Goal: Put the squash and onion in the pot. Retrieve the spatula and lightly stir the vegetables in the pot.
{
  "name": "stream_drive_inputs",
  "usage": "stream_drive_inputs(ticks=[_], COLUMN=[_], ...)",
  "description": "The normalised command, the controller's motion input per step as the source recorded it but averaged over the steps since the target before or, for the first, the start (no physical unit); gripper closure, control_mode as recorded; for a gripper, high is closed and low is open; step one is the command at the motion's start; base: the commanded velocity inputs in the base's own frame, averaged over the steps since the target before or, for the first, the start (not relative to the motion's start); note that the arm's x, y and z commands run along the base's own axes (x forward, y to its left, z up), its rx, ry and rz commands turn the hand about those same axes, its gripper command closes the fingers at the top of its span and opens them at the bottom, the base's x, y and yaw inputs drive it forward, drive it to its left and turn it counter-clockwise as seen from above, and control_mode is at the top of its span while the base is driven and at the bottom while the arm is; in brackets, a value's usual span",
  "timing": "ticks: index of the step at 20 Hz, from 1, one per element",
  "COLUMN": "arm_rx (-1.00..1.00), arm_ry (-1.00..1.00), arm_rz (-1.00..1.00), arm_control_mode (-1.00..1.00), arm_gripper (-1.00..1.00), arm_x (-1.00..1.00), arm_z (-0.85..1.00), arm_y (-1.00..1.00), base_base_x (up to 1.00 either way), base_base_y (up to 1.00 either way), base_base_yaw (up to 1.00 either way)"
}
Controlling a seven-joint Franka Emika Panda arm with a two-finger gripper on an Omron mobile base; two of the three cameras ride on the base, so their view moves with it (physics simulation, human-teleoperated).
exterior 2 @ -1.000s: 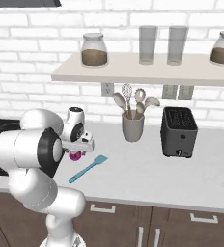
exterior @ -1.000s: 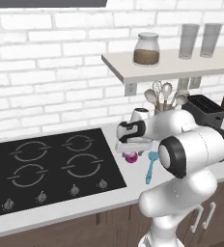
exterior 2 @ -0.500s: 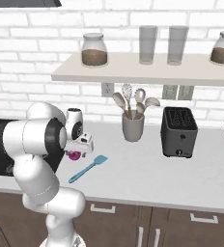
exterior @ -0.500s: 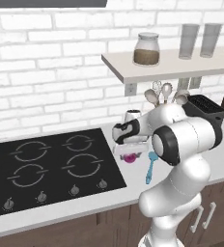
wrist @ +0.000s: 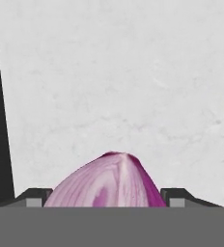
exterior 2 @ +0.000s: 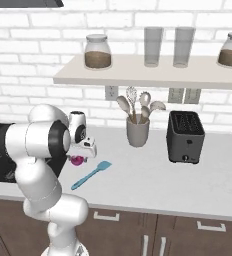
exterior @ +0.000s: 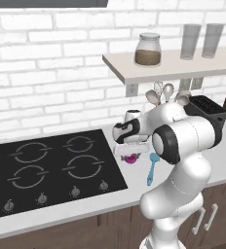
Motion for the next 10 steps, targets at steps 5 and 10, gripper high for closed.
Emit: stream_drive_inputs(ticks=[5, 10], arm_rx=[0.05, 0.13], arm_ry=[-0.10, -0.28], arm_rz=[0.01, 0.03], arm_control_mode=[-1.00, -1.00], arm_gripper=[1.00, 1.00], arm_x=[-0.28, -0.66], arm_z=[-0.01, 0.38], arm_y=[-0.02, -0.02], base_base_x=[0.00, 0.00], base_base_y=[0.00, 0.00], base_base_yaw=[0.00, 0.00])
